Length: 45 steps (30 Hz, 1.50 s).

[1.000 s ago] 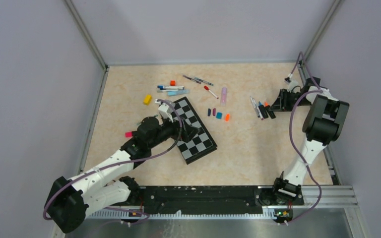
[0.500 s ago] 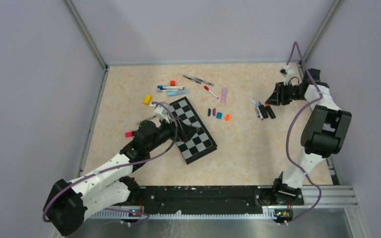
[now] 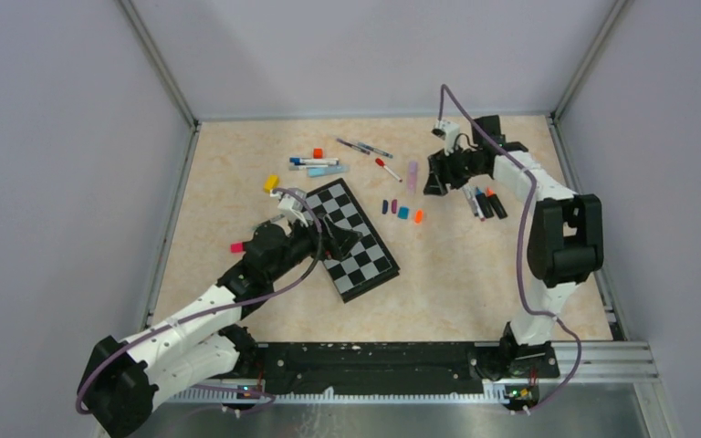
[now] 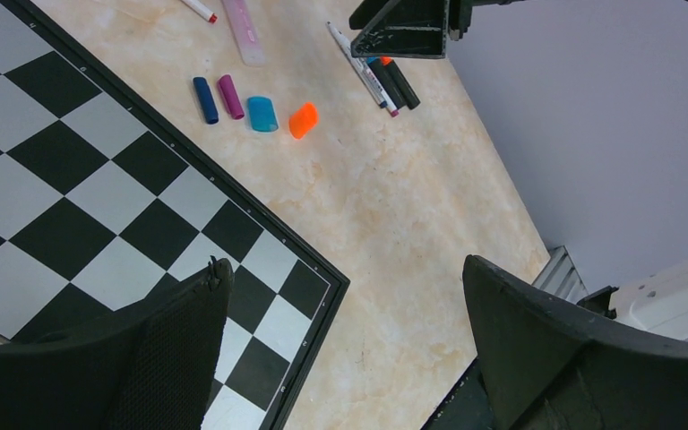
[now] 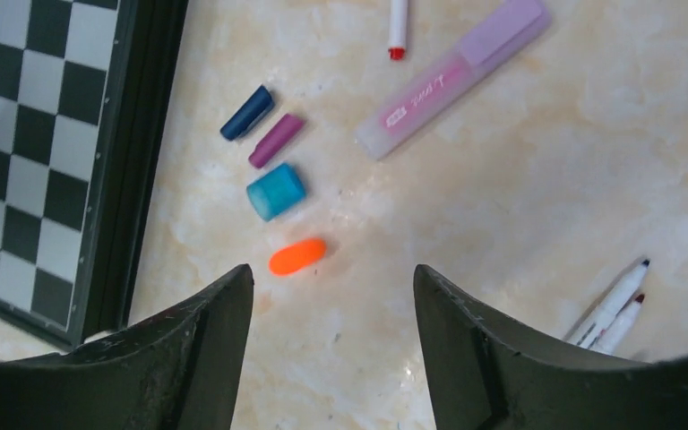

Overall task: Open the pen caps
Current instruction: Pick up the pen from the center of the board.

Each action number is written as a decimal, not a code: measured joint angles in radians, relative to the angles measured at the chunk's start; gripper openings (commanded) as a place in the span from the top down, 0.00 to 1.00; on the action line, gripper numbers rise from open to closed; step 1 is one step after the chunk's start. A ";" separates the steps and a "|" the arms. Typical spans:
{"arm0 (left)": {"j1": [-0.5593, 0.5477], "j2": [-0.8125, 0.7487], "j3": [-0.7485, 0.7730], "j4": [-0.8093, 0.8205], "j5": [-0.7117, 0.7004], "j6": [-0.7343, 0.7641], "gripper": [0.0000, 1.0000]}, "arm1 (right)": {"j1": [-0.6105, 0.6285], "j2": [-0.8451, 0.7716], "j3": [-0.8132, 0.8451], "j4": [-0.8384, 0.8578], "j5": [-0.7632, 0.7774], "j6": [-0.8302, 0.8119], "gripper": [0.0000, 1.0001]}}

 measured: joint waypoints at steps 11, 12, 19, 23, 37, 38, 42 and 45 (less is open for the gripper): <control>0.001 0.013 0.000 -0.025 -0.040 -0.019 0.01 | 0.187 0.193 0.174 0.158 0.460 0.389 0.37; 0.001 0.018 0.000 -0.026 -0.043 -0.020 0.01 | 0.194 0.208 0.185 0.161 0.485 0.409 0.39; 0.002 0.032 0.001 -0.028 -0.053 -0.018 0.01 | 0.219 0.283 0.220 0.173 0.616 0.492 0.52; 0.004 0.039 0.001 -0.028 -0.056 -0.011 0.01 | 0.228 0.319 0.239 0.177 0.642 0.507 0.54; 0.013 0.041 0.002 -0.030 -0.056 0.013 0.01 | 0.248 0.375 0.271 0.176 0.691 0.519 0.55; 0.013 0.041 0.002 -0.030 -0.056 0.013 0.01 | 0.249 0.376 0.271 0.177 0.696 0.518 0.59; 0.014 0.041 0.002 -0.030 -0.055 0.014 0.01 | 0.251 0.377 0.271 0.176 0.718 0.504 0.69; 0.014 0.043 0.002 -0.028 -0.052 0.014 0.01 | 0.251 0.377 0.270 0.174 0.729 0.494 0.75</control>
